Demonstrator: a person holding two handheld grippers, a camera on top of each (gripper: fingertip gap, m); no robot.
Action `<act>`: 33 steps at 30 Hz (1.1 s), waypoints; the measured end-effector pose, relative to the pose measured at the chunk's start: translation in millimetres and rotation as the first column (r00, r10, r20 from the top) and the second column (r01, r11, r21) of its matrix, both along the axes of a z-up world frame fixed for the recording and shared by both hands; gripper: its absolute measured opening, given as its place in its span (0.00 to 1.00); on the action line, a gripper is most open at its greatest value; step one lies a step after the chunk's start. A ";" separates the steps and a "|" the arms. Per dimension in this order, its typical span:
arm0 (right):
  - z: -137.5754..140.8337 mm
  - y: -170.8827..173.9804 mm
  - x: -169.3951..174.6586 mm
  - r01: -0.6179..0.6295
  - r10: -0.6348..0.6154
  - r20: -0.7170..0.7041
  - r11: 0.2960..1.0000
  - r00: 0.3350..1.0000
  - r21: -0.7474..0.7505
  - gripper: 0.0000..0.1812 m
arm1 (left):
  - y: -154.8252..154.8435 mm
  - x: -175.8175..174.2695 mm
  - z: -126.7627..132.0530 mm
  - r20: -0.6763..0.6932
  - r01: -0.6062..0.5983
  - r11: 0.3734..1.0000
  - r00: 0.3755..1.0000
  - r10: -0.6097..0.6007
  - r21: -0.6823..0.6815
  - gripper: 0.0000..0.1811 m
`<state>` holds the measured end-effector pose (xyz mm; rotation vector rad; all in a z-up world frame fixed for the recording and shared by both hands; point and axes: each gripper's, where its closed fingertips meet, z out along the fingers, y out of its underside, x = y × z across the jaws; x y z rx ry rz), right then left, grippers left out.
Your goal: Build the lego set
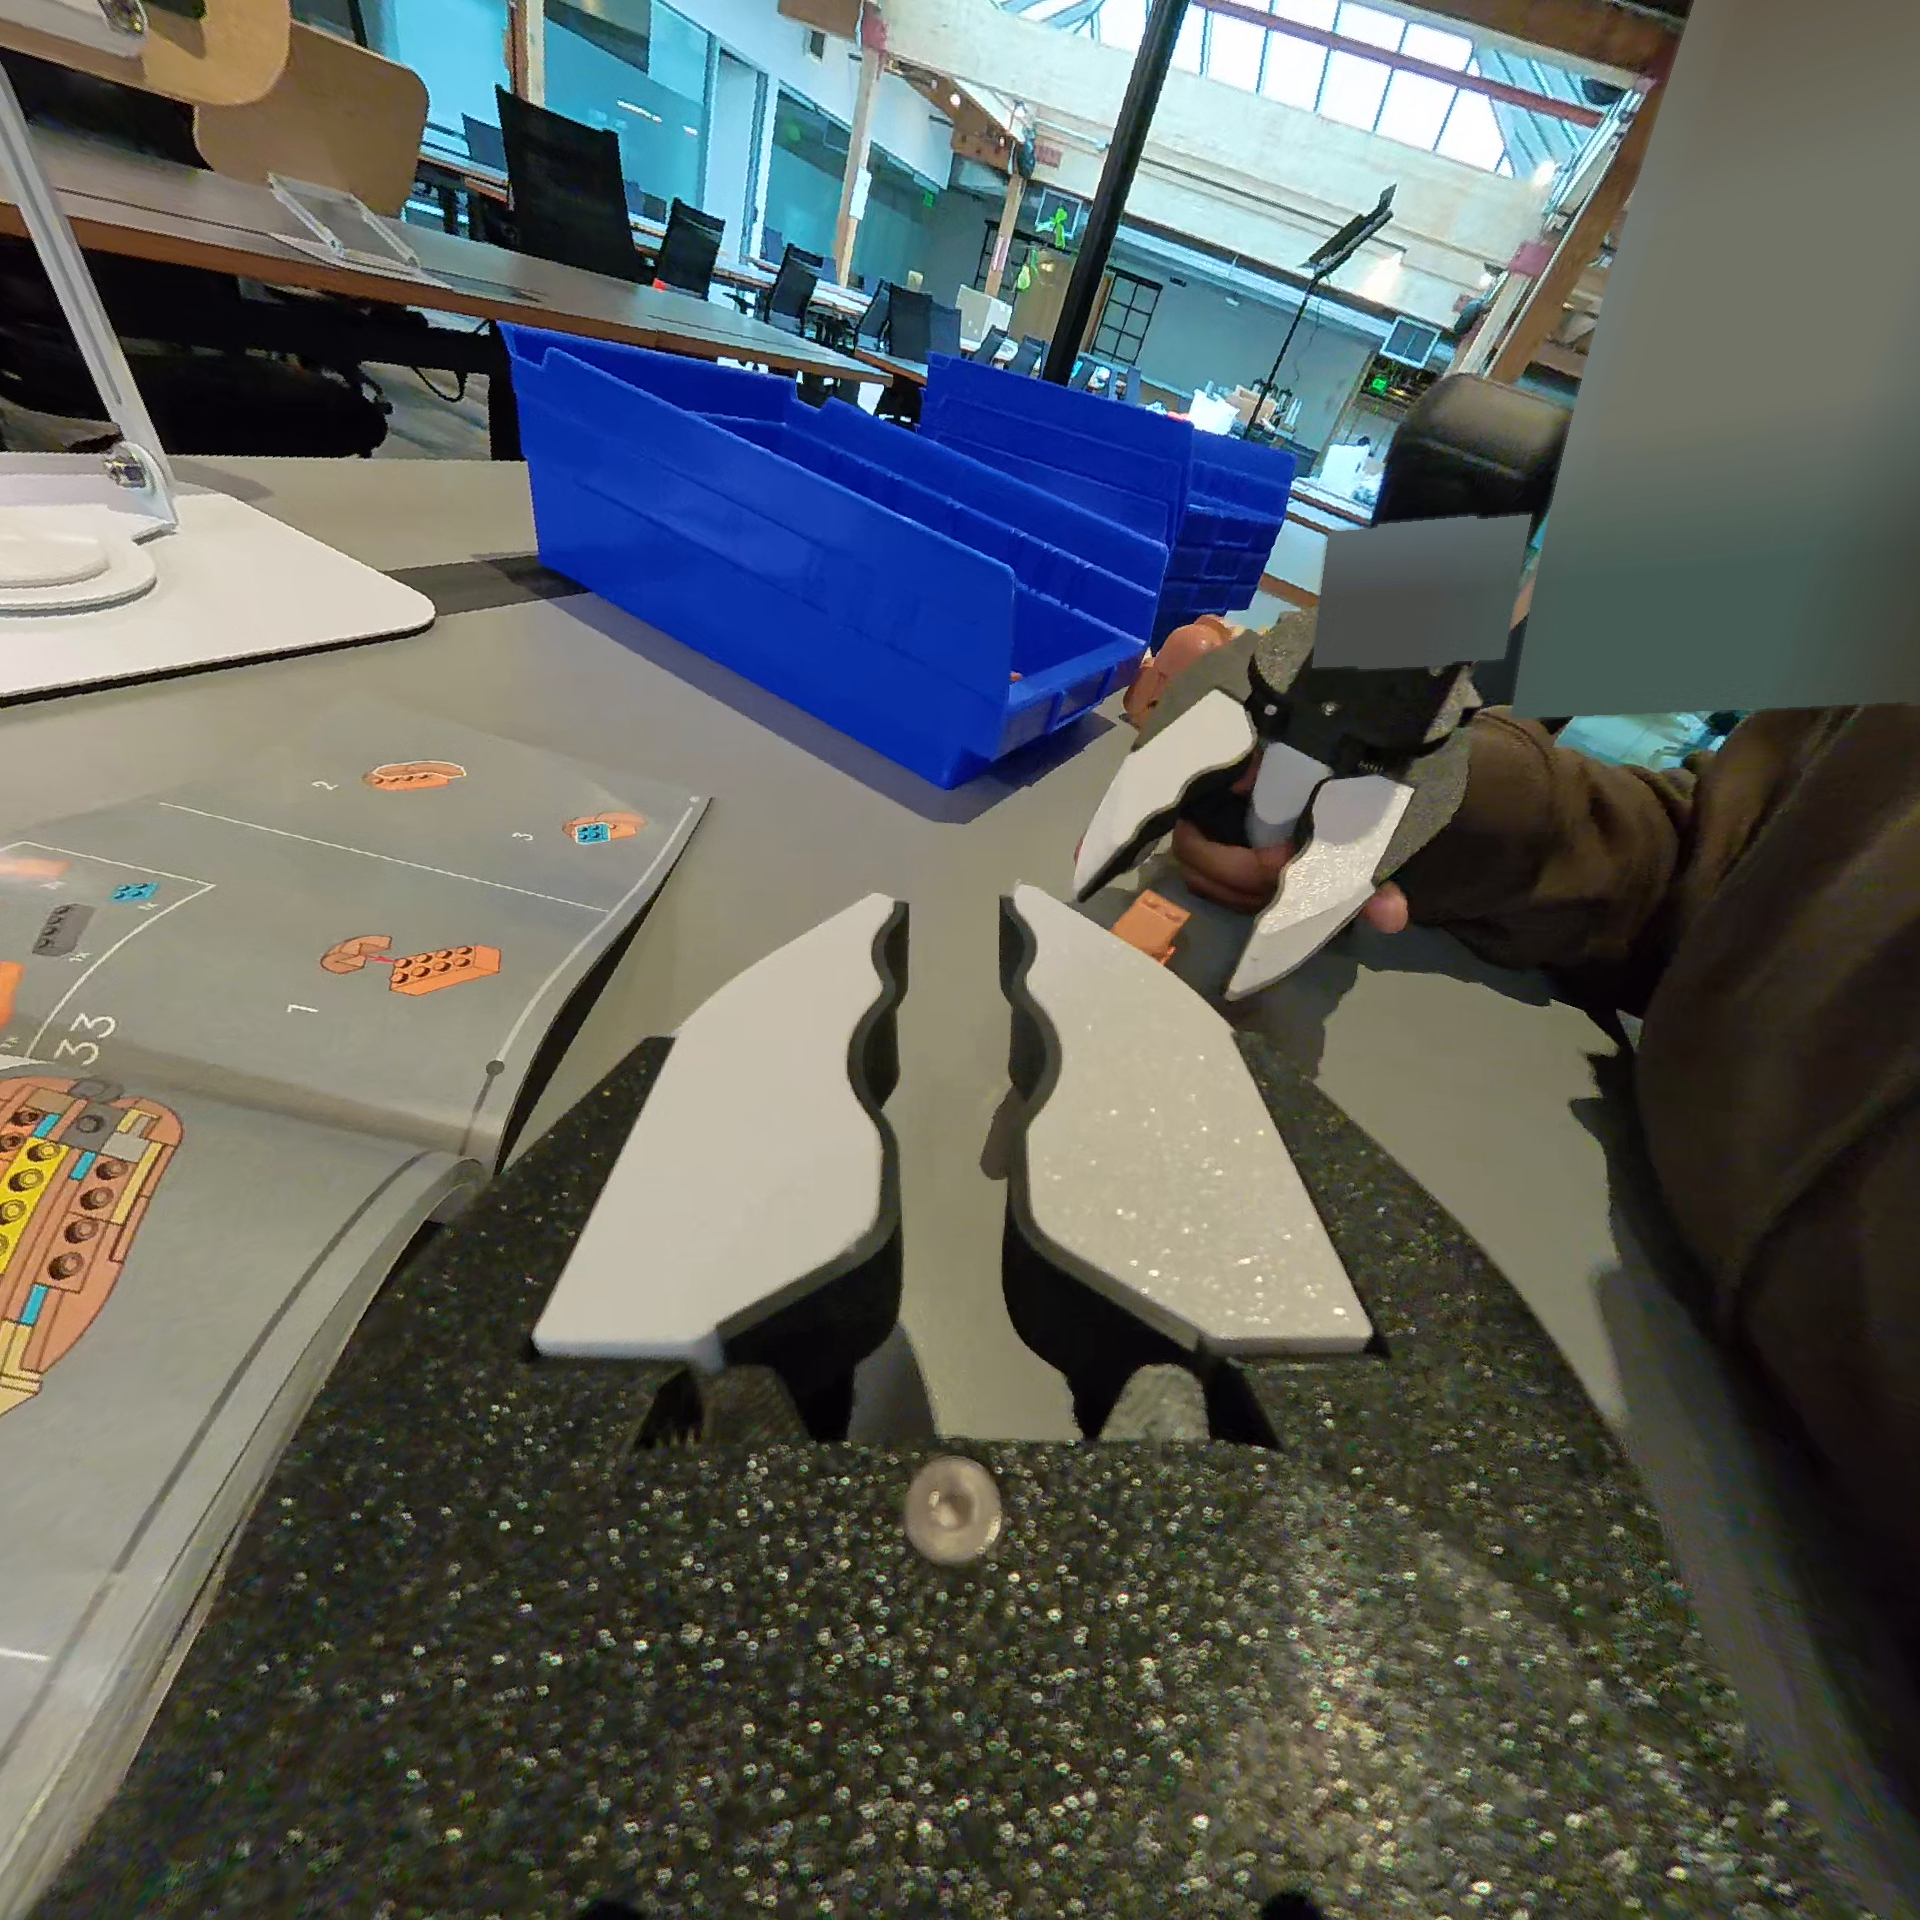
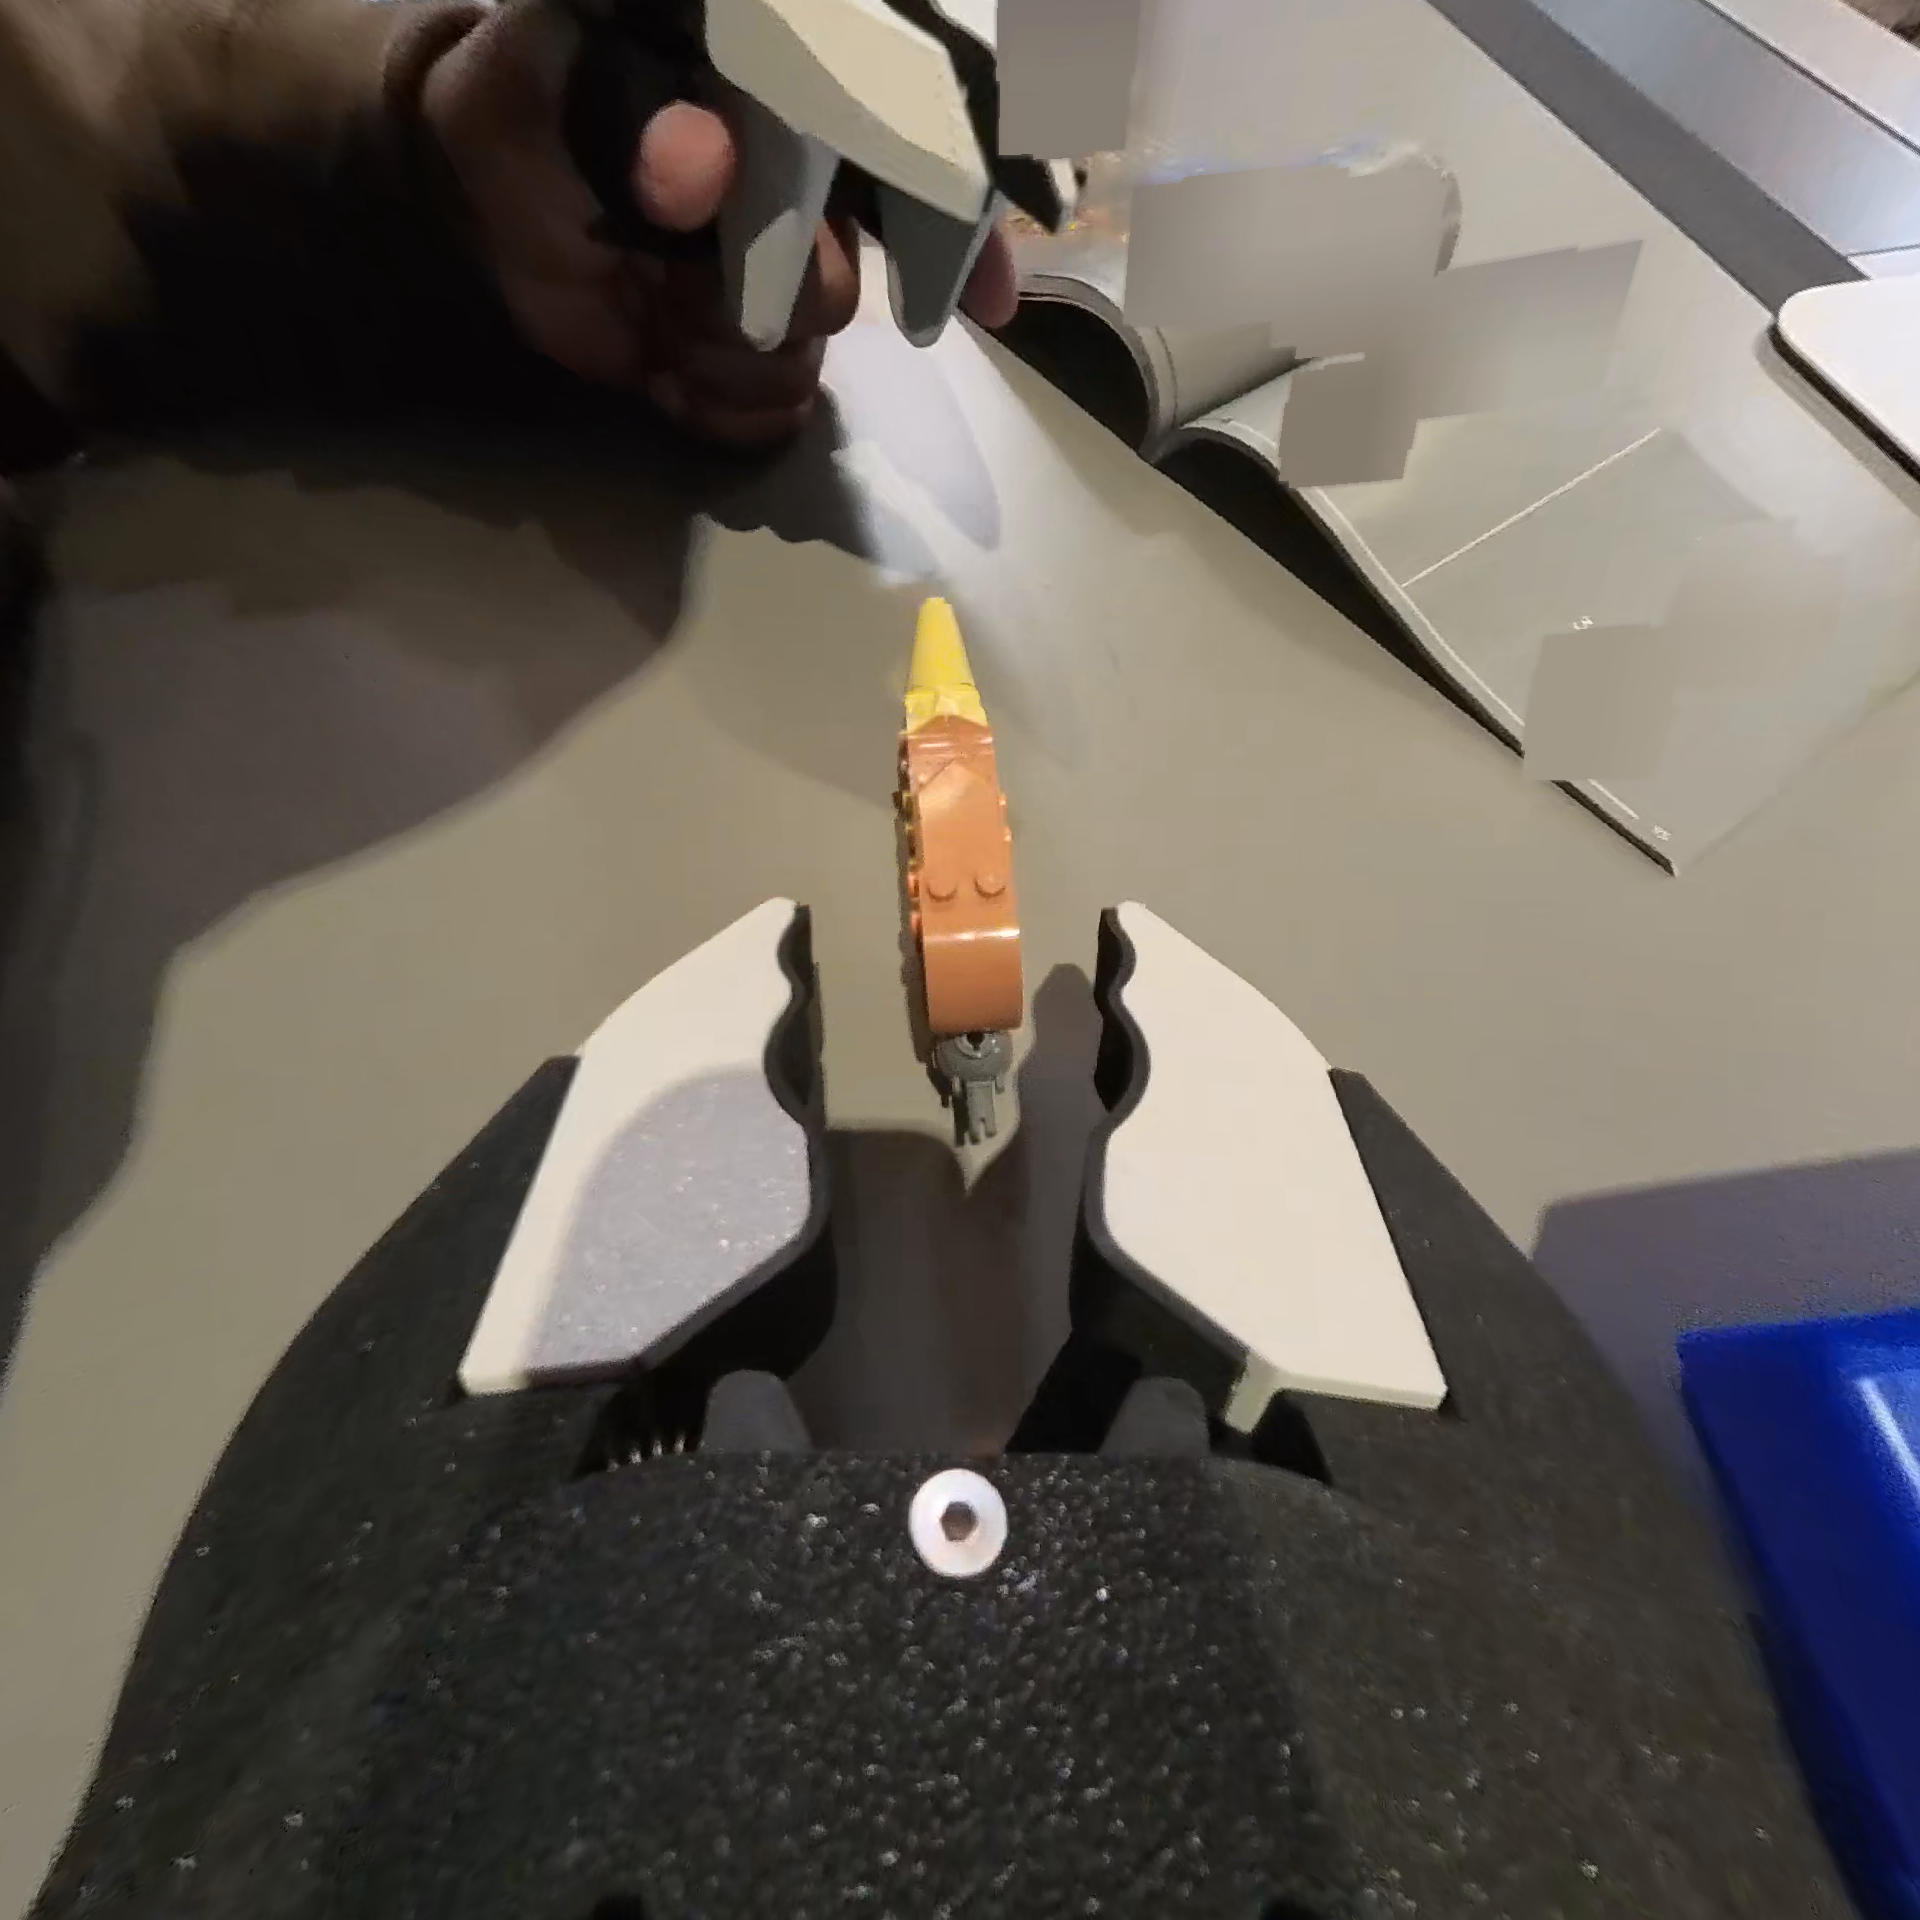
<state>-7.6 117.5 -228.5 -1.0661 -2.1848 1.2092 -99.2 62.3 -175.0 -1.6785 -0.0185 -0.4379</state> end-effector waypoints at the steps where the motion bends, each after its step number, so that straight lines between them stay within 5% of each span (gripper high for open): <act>1: -2.0 0.6 -1.9 0.012 -0.012 0.007 1.000 1.000 0.006 0.28 | 0.3 0.1 -0.3 -0.001 0.000 1.000 1.000 0.000 -0.002 0.09; 11: -10.4 -0.4 -7.7 0.027 -0.029 0.053 0.999 0.998 0.035 0.11 | 1.7 -1.7 -1.4 0.016 -0.006 1.000 1.000 0.006 -0.012 0.09; 20: -6.6 36.5 -32.0 0.246 -0.245 0.056 0.969 0.968 -0.016 0.11 | 2.1 -4.5 -0.4 0.037 -0.011 1.000 0.999 0.012 -0.007 0.08; 33: -4.6 26.0 -23.5 0.157 -0.157 0.029 0.988 0.987 0.004 0.21 | 1.2 -4.8 0.3 0.046 -0.005 1.000 0.999 0.005 -0.006 0.08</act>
